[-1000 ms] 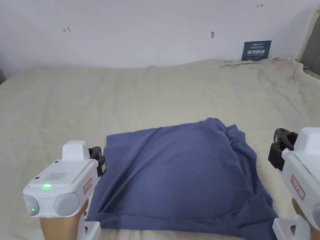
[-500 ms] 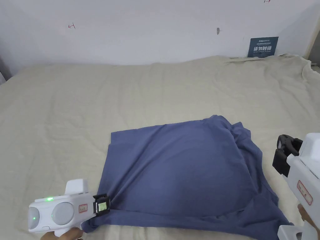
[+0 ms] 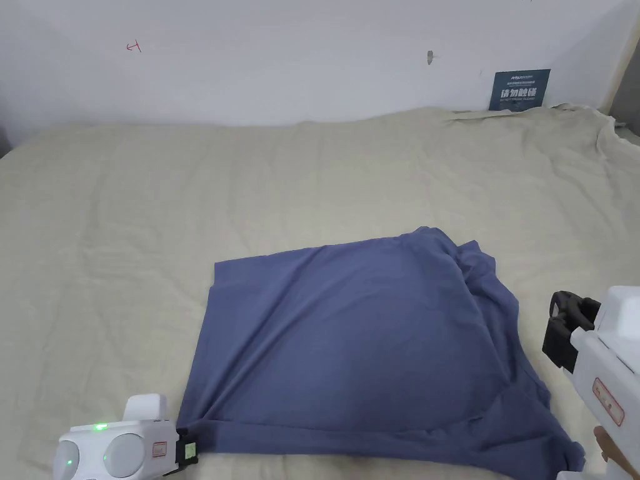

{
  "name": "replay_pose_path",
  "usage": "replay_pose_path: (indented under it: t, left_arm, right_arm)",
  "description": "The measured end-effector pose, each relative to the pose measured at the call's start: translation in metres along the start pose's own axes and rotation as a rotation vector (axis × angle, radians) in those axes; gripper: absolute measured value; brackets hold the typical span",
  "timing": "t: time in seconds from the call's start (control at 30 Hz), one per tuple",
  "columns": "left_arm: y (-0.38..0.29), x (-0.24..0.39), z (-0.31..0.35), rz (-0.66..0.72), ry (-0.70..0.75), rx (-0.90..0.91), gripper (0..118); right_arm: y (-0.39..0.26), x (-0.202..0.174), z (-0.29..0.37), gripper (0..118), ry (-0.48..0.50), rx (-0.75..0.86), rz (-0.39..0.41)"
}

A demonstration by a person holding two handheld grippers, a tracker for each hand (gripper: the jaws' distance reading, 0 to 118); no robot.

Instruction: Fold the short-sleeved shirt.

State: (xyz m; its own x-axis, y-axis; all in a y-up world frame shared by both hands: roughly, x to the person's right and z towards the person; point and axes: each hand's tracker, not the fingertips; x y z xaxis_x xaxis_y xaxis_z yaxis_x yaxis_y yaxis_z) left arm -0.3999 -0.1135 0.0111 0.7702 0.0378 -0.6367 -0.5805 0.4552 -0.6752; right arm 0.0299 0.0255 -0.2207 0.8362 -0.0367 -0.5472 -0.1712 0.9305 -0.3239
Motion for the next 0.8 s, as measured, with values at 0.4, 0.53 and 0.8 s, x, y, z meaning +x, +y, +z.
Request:
replay_pose_path:
  t: [0.4, 0.53, 0.8]
  left_arm:
    - [0.002, -0.004, 0.011, 0.021, -0.045, 0.08, 7]
    - [0.008, -0.002, 0.023, 0.021, -0.052, 0.094, 7]
    - [0.008, 0.003, 0.026, 0.005, -0.048, 0.094, 7]
  right_arm:
    - [-0.081, 0.034, -0.028, 70, 0.023, -0.419, -0.071]
    - [-0.111, 0.038, -0.029, 94, 0.0, -0.483, -0.064]
    - [-0.135, 0.034, -0.023, 93, -0.031, -0.58, -0.057]
